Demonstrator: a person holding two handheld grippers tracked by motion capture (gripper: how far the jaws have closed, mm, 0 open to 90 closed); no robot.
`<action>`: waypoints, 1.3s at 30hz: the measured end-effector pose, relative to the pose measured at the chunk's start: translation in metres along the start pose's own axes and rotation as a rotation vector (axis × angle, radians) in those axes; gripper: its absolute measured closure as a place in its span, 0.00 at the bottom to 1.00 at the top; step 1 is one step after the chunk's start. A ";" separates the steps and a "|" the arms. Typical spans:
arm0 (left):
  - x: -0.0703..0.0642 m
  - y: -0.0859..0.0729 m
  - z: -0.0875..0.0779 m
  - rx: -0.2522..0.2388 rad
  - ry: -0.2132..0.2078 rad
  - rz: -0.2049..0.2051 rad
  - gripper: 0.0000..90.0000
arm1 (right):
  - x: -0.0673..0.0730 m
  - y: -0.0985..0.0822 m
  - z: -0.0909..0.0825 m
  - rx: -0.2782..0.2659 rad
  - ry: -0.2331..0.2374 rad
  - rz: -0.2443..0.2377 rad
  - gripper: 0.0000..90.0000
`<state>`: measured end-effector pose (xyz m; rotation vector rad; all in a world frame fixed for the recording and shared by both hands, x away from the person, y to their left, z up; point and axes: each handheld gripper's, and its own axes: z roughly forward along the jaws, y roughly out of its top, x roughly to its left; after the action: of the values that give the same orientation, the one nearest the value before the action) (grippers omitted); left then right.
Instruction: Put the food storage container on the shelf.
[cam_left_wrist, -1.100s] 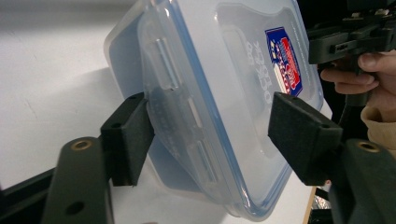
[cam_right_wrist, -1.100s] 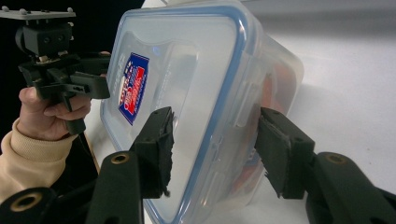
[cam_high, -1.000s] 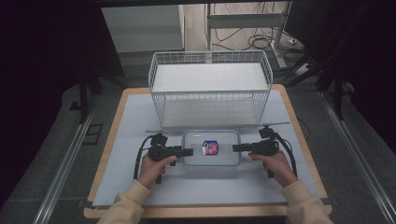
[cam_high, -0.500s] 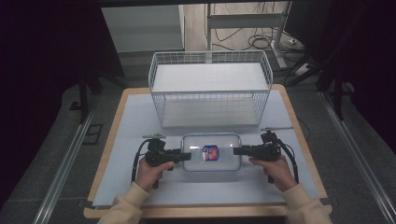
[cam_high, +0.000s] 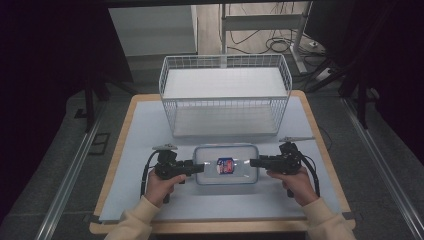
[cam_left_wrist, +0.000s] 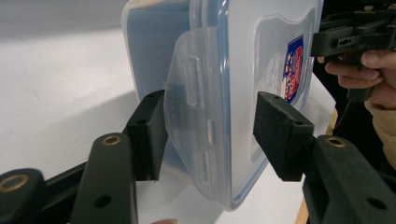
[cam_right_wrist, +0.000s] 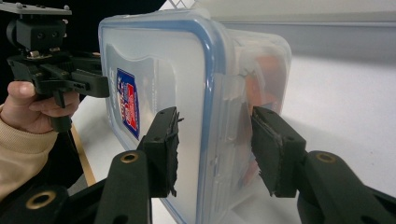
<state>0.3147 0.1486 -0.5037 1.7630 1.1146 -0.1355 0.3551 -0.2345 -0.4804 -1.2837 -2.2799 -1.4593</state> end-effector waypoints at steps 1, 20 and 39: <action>0.000 0.000 0.000 0.001 0.000 0.004 0.51 | 0.001 0.000 0.000 -0.003 -0.001 -0.005 0.59; -0.011 0.022 -0.014 -0.037 0.009 0.020 0.51 | 0.012 0.018 -0.010 -0.063 -0.005 -0.036 0.58; -0.041 0.091 -0.045 -0.116 0.024 0.110 0.51 | 0.042 0.084 -0.043 -0.143 -0.015 -0.111 0.58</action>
<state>0.3412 0.1522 -0.3974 1.7209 1.0195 0.0166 0.3766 -0.2307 -0.3791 -1.2246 -2.3279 -1.6831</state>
